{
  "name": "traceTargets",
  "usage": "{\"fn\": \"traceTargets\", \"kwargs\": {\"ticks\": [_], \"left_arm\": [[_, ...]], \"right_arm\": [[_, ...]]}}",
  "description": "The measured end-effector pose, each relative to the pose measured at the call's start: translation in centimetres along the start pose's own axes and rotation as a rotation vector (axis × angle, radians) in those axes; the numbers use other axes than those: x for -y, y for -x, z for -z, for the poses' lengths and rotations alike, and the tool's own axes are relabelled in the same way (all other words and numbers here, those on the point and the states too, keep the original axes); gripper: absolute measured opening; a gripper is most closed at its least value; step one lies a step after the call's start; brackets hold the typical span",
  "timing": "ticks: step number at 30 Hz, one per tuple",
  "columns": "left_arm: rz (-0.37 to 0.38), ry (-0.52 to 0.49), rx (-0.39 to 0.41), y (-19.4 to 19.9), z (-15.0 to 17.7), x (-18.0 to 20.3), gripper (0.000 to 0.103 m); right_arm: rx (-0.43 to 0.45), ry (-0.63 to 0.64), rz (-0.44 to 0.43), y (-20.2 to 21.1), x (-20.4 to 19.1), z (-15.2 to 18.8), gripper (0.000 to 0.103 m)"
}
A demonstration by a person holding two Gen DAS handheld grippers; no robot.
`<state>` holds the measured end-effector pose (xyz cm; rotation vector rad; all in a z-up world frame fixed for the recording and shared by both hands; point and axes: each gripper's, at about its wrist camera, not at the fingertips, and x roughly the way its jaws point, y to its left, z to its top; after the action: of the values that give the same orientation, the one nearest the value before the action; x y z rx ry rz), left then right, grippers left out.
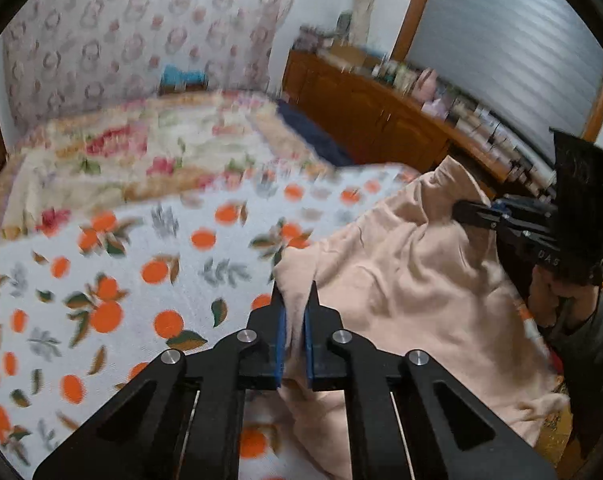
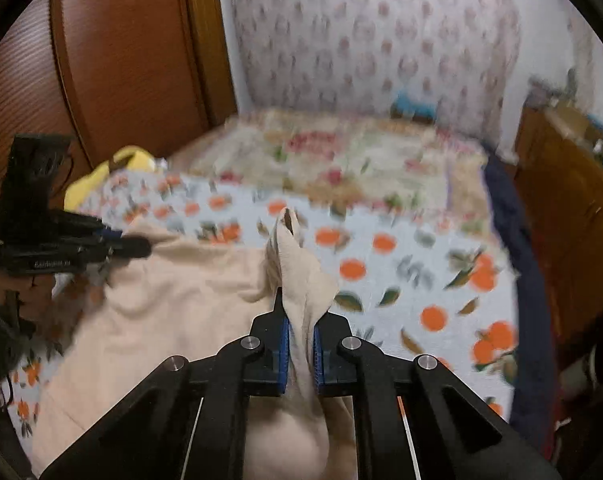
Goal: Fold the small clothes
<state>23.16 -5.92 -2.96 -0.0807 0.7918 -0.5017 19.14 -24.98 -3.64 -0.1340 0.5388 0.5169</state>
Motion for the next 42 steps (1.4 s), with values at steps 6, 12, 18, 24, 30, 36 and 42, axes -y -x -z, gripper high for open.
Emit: {"fn": "traceTargets", "kwargs": {"ticks": [6, 12, 18, 24, 30, 36, 42], "left_arm": [[0.010, -0.054, 0.227, 10.4, -1.8, 3.6, 0.008], [0.013, -0.128, 0.418, 21.6, -2.5, 7.7, 0.008], [-0.008, -0.217, 0.568, 31.0, -2.2, 10.8, 0.008], [-0.053, -0.258, 0.649, 36.0, -1.6, 11.1, 0.008], [-0.086, -0.214, 0.639, 35.3, -2.6, 8.1, 0.008], [-0.171, -0.149, 0.485, 24.2, -5.2, 1.6, 0.009], [-0.308, -0.102, 0.180, 10.0, -5.6, -6.4, 0.039]], "right_arm": [[0.210, 0.027, 0.056, 8.9, -2.6, -1.7, 0.009], [0.391, 0.080, 0.068, 18.5, -6.5, -3.5, 0.009], [0.538, 0.143, 0.049, 26.8, -10.7, -5.5, 0.009], [0.612, 0.189, 0.012, 31.3, -13.5, -6.4, 0.009], [0.604, 0.204, -0.041, 30.2, -12.8, -6.8, 0.009], [0.444, 0.203, 0.000, 21.0, -9.4, -8.6, 0.009], [0.052, 0.121, 0.115, 3.0, -4.8, -9.6, 0.032]]}}
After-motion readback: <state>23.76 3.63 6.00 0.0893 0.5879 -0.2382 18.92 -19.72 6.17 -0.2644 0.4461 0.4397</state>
